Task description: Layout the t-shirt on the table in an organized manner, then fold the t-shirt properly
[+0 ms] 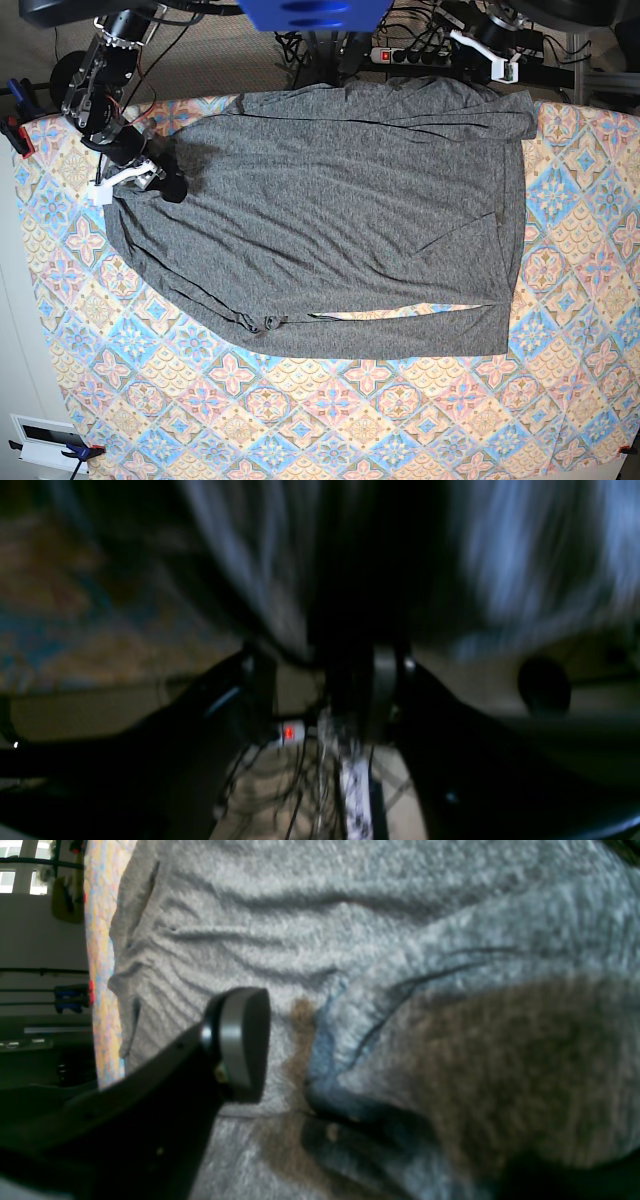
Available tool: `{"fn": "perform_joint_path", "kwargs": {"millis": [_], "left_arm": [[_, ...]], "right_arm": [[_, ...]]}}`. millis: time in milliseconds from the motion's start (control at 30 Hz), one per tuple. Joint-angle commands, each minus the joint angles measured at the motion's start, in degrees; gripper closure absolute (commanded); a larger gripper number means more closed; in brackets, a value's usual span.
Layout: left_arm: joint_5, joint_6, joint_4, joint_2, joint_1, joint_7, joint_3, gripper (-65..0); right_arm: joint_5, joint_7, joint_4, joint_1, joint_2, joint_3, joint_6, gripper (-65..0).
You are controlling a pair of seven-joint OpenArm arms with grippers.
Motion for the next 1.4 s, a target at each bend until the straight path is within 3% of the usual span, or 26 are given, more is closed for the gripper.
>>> {"fn": "perform_joint_path", "kwargs": {"millis": [0, 100, 400, 833, 967, 1067, 1367], "left_arm": [[-1.72, -0.32, 0.65, -0.69, 0.91, -1.39, -0.30, -16.9], [-3.91, -0.32, 0.65, -0.77, 0.82, -1.22, -0.30, 0.0], [-1.45, -0.32, 7.16, 0.11, 4.86, -1.48, -0.12, 0.0], [-2.51, -0.32, 17.79, -0.16, 11.46, -1.22, 7.79, 0.0], [-8.13, -0.32, 20.96, -0.25, 13.13, -1.13, 7.96, 0.0], [-13.94, -0.32, 22.37, -3.32, 14.01, -0.42, 8.23, 0.0], [-40.13, -0.32, 22.28, -12.47, 14.01, 13.64, 9.46, 0.0]], "right_arm": [[-2.45, -1.21, -0.02, -0.03, 0.45, 0.07, -1.09, -34.5], [-2.36, -1.21, -0.02, -0.03, 0.45, 0.16, -1.09, -34.5], [-2.36, -1.21, -0.02, -0.03, 0.45, 0.16, -1.09, -34.5], [-2.36, -1.21, 0.07, -0.03, 0.45, 0.16, -1.09, -34.5], [-2.36, -1.21, 0.07, -0.03, 0.45, 0.16, -1.09, -34.5], [-2.36, -1.21, 0.16, -0.03, 0.45, 0.25, -1.09, -34.5], [-2.36, -1.21, -0.02, -0.03, 0.45, 0.25, -1.09, -34.5]]}}
